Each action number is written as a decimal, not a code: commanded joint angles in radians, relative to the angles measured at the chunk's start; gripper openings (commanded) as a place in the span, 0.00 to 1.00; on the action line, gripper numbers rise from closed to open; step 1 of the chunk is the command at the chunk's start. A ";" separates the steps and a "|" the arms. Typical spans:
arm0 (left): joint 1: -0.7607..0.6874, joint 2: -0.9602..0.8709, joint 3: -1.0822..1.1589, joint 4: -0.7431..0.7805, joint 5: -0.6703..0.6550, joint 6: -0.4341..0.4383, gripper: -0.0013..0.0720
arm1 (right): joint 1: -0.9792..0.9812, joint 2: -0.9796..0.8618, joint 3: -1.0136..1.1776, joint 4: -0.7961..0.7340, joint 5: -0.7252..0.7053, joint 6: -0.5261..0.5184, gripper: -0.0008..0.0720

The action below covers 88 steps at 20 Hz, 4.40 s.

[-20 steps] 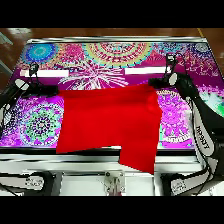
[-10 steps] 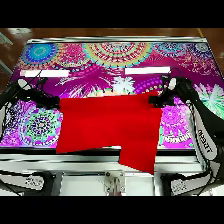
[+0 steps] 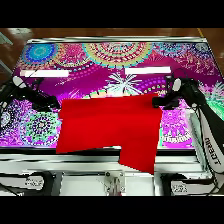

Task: Fold the shirts.

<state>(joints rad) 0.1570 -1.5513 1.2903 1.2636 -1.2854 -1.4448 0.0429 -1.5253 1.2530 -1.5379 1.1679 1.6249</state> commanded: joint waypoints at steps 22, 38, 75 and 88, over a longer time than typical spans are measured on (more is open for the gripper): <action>0.266 0.383 -0.862 -0.289 0.109 0.211 0.91 | -0.495 0.315 -0.352 0.468 0.132 -0.296 0.84; 0.266 0.384 -0.882 -0.460 0.046 0.338 0.07 | -0.494 0.315 -0.783 0.600 0.084 -0.407 0.84; 0.065 0.077 -0.223 -0.509 0.362 0.209 0.07 | -0.245 0.003 -0.176 1.013 -0.347 -0.653 0.10; 0.135 -0.032 -0.085 -0.494 0.143 0.104 0.82 | -0.340 -0.095 -0.082 0.581 -0.216 -0.370 0.95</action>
<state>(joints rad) 0.2554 -1.5879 1.1675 0.7673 -1.0344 -1.3231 -0.2642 -1.6131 1.1488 -0.8024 0.8906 1.1217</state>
